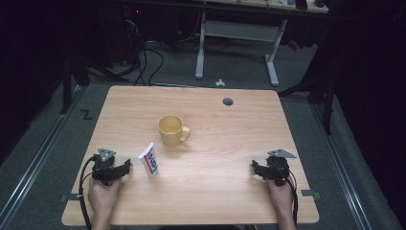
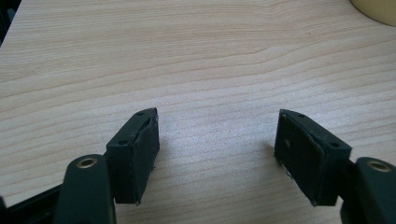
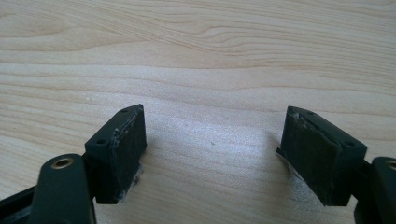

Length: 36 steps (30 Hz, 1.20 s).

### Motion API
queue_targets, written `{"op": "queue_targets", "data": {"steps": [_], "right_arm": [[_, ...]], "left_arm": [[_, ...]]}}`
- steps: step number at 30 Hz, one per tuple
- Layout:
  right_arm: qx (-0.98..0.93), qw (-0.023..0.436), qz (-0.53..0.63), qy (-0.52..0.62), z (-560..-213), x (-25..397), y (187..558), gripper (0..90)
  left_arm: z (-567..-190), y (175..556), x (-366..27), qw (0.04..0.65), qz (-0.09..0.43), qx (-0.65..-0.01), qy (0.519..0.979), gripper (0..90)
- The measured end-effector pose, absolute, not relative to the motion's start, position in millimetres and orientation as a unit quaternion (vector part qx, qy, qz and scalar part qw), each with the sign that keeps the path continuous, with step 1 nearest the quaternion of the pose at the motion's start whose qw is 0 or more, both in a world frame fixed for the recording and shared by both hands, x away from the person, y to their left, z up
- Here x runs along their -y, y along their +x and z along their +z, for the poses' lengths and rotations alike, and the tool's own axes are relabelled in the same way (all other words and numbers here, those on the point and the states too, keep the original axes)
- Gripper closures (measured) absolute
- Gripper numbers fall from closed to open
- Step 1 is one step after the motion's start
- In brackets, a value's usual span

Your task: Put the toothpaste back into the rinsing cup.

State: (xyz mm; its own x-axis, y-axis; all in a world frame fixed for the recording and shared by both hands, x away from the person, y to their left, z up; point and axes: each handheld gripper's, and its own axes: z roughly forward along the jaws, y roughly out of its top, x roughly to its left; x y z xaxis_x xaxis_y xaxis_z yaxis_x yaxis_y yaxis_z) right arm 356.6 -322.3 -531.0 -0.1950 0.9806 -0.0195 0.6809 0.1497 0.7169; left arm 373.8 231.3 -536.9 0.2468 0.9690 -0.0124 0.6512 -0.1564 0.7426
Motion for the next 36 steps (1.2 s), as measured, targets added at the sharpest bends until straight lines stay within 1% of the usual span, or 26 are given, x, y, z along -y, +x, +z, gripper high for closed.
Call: {"op": "queue_targets", "data": {"steps": [23,36], "right_arm": [[-0.712,0.255,0.294,0.584,-531.0,321.5,356.9,22.5],[-0.712,0.255,0.293,0.585,-530.8,321.2,357.8,22.6]], "left_arm": [[-537.2,372.8,-230.5,0.327,0.241,-0.558,0.724,27.4],[-537.0,374.4,-230.5,0.325,0.242,-0.564,0.72,27.1]]}}
